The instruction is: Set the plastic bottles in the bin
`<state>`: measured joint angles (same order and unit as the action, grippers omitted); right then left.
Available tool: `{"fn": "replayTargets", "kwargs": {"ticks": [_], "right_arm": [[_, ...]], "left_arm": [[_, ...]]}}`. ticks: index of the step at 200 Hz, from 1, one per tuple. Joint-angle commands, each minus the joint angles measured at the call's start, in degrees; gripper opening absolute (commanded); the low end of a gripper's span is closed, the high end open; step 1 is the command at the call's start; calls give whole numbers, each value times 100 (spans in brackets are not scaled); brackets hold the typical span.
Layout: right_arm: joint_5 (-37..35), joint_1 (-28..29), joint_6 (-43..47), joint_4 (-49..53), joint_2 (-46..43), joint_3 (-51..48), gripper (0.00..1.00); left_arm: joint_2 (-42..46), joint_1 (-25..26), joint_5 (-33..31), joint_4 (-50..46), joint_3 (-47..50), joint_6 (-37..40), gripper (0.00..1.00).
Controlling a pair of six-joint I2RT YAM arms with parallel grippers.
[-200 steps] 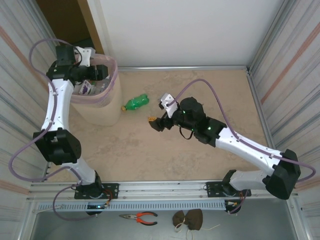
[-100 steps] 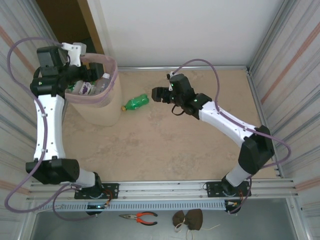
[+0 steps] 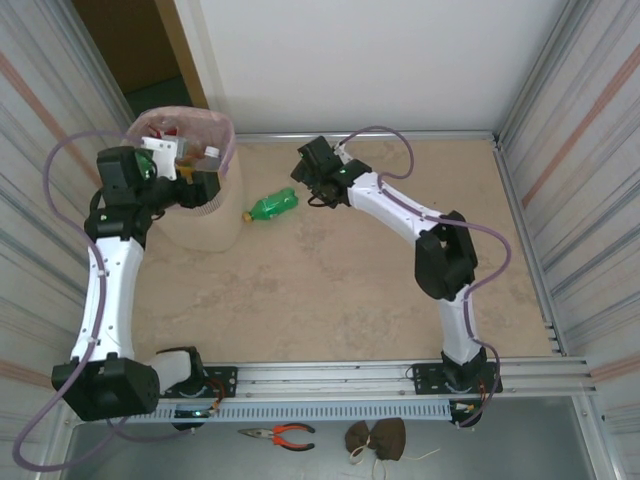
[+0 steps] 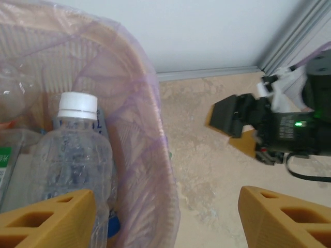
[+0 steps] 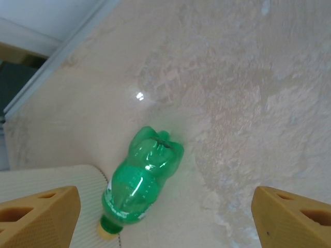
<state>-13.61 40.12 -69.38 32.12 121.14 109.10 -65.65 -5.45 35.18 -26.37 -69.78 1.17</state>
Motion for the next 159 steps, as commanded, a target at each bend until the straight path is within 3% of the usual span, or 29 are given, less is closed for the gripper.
{"fn": "replayTargets", "kwargs": {"ticks": [1, 90, 159], "right_arm": [[-43, 78, -905, 446, 393, 475, 85], [324, 238, -1789, 534, 2173, 2310, 86], [315, 230, -1982, 391, 2964, 2818, 79]], "left_arm": [[379, 76, 189, 782, 407, 23, 73], [535, 165, 338, 1421, 968, -101, 72], [514, -96, 464, 1567, 1044, -334, 71]]}}
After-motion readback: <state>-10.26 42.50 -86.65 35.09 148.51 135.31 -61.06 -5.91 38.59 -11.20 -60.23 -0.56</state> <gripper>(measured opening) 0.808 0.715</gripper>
